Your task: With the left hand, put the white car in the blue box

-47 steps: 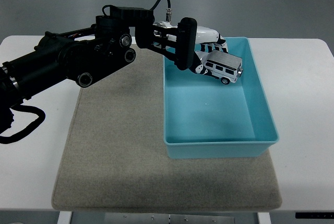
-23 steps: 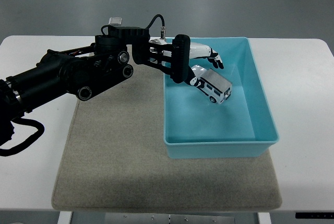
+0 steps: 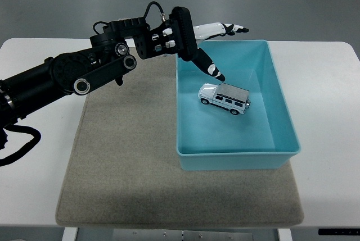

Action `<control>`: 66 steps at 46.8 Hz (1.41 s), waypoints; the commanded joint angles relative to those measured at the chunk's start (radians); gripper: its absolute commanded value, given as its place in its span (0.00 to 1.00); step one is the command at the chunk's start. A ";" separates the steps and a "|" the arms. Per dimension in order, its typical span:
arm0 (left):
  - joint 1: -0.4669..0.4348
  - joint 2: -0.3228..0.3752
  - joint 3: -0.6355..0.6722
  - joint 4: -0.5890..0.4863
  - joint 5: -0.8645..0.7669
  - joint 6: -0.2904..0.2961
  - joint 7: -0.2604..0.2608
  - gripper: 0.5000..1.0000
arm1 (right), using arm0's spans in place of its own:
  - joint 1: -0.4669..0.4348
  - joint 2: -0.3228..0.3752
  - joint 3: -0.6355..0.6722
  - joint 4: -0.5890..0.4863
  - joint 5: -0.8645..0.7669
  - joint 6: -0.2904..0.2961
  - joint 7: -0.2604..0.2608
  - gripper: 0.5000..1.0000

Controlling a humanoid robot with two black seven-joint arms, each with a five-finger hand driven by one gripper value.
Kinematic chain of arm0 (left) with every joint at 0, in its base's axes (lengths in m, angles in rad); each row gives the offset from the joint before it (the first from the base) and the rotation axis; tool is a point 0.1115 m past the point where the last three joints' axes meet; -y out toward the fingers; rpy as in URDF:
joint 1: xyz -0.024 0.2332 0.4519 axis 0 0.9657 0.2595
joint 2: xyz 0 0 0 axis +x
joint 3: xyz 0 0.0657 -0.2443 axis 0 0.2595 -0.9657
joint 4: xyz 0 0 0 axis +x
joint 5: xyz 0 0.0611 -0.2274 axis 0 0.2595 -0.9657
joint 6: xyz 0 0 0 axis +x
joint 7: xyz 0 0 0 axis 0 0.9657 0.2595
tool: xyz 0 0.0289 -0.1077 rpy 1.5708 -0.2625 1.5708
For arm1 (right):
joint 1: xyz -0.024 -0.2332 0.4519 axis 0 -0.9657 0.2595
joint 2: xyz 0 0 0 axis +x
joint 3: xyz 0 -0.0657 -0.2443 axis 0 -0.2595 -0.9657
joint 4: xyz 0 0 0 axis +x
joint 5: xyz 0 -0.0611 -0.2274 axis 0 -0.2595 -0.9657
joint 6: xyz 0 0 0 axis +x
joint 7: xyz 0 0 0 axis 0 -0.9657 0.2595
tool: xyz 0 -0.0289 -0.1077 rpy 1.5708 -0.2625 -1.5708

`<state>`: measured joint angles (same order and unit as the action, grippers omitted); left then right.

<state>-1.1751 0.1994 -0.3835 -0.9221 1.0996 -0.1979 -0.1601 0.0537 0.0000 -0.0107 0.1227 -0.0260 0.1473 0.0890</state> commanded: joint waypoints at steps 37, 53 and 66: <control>0.319 0.184 -0.432 0.009 -0.929 -0.058 0.304 1.00 | 0.000 0.000 0.000 0.000 0.000 0.000 0.000 0.87; 0.384 0.210 -0.474 0.012 -1.115 -0.063 0.338 1.00 | 0.000 0.000 0.002 0.000 0.000 0.000 0.000 0.87; 0.390 0.212 -0.483 0.029 -1.207 -0.060 0.338 1.00 | -0.002 0.000 0.002 0.014 0.000 -0.003 0.000 0.87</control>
<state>-0.7871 0.4099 -0.8678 -0.8953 -0.0864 -0.2581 0.1778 0.0525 -0.0001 -0.0094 0.1292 -0.0258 0.1433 0.0889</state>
